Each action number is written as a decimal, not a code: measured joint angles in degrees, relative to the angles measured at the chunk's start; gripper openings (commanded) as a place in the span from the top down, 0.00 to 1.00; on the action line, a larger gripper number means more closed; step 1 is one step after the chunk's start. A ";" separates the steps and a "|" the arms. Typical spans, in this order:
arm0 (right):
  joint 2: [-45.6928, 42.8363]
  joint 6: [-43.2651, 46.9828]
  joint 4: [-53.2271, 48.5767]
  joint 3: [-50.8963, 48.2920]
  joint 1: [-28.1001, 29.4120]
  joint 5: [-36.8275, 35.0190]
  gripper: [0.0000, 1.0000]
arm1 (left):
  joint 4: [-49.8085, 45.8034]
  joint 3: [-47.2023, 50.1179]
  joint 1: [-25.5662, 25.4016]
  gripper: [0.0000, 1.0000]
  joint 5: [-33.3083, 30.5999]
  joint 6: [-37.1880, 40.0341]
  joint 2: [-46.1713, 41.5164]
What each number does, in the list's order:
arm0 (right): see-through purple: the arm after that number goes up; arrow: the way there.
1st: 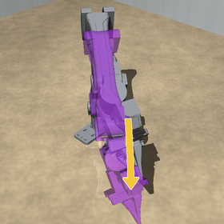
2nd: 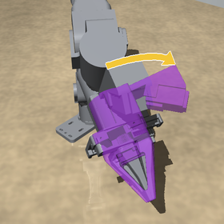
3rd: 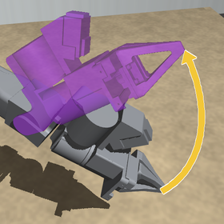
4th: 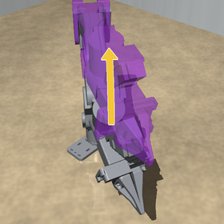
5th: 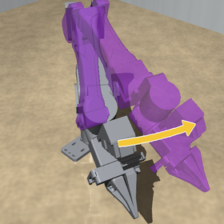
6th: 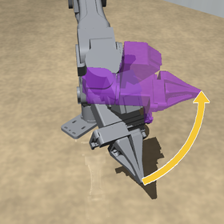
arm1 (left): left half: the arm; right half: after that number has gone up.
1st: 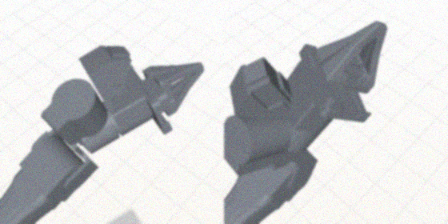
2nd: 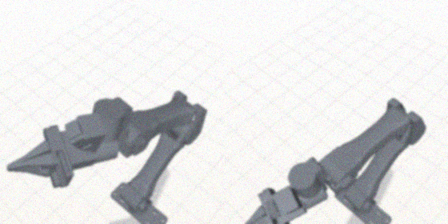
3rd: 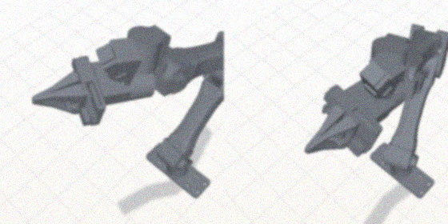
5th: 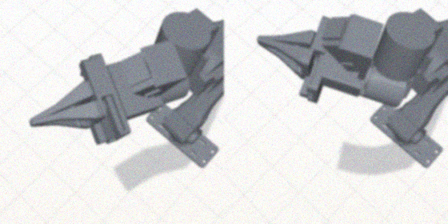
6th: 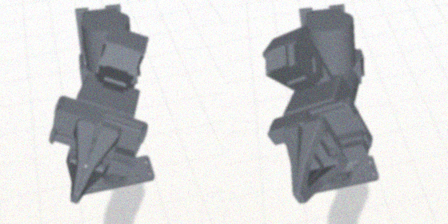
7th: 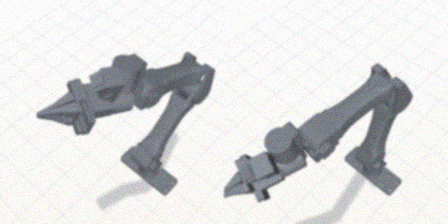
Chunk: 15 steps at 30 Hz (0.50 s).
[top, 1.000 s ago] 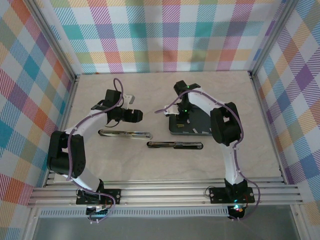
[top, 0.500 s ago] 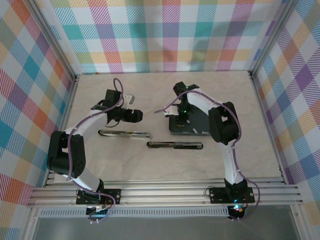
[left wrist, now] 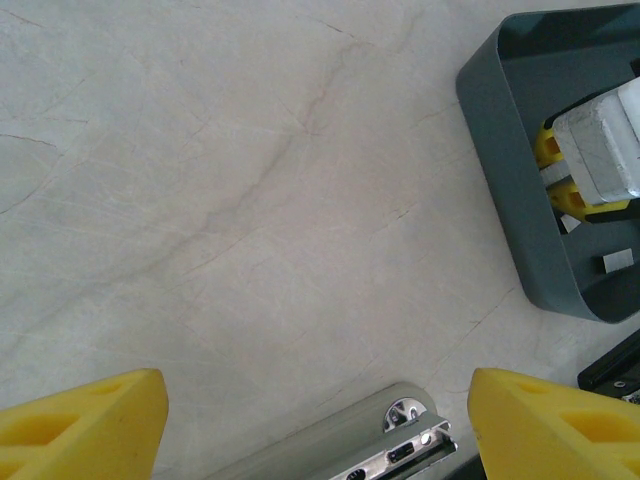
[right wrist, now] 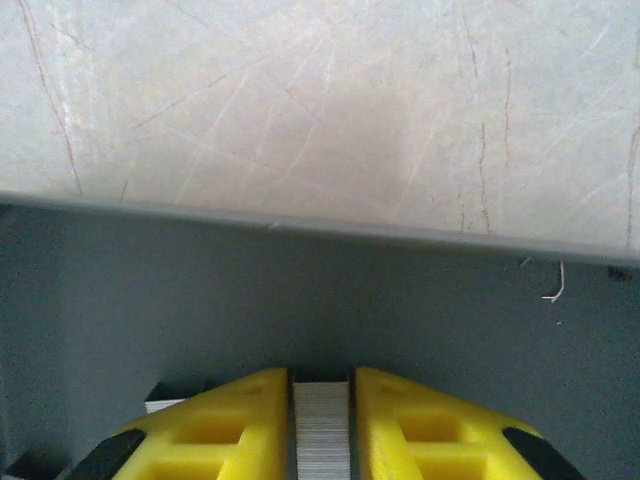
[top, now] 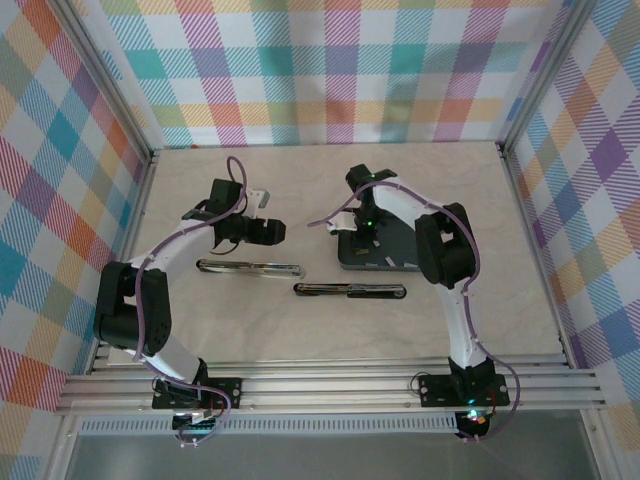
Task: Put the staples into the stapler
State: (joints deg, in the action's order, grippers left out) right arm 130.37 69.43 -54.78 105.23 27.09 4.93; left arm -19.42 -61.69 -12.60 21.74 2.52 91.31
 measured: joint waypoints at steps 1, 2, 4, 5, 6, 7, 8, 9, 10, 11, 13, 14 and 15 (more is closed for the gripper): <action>0.00 0.02 0.07 0.00 0.00 -0.04 0.78 | 0.00 0.00 0.00 0.21 0.00 0.00 0.00; 0.00 0.02 0.11 0.02 0.00 -0.07 0.79 | 0.00 -0.02 0.00 0.21 0.00 0.00 0.00; 0.00 0.02 0.13 0.11 0.00 -0.09 0.80 | 0.00 0.00 0.00 0.21 0.00 0.00 0.00; 0.00 0.04 0.13 0.11 0.00 -0.09 0.81 | 0.00 0.00 0.00 0.21 0.00 0.00 0.00; 0.00 0.02 0.17 0.11 0.00 -0.07 0.82 | 0.00 0.00 0.00 0.21 0.00 0.00 0.00; 0.00 0.04 0.28 0.11 0.00 -0.07 0.83 | 0.00 0.00 0.00 0.21 0.00 0.00 0.00; 0.00 0.02 0.46 0.11 0.00 -0.04 0.83 | 0.00 0.00 0.00 0.21 0.00 0.00 0.00; 0.00 0.02 0.72 0.11 0.00 -0.02 0.83 | 0.00 0.00 0.00 0.21 0.00 -0.02 0.00; 0.00 0.02 1.05 0.09 0.00 0.00 0.84 | 0.00 -0.02 0.00 0.21 0.00 -0.04 0.00; 0.00 0.02 1.29 0.09 0.00 0.02 0.85 | 0.00 0.00 0.00 0.21 0.00 -0.11 0.00; -0.02 0.00 1.92 -0.02 0.00 0.11 0.85 | 0.00 -0.02 0.00 0.21 0.02 -0.17 0.00; -0.11 0.00 2.25 -0.17 0.00 0.24 0.86 | 0.00 -0.02 0.00 0.21 0.02 -0.17 0.00; -0.20 0.00 2.49 -0.31 0.00 0.35 0.86 | 0.00 0.00 0.02 0.21 0.04 -0.17 0.00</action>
State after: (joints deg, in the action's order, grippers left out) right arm 130.17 69.43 -52.29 104.92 27.09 5.28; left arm -19.42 -61.69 -12.58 21.78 2.35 91.31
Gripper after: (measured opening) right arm 0.156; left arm 0.786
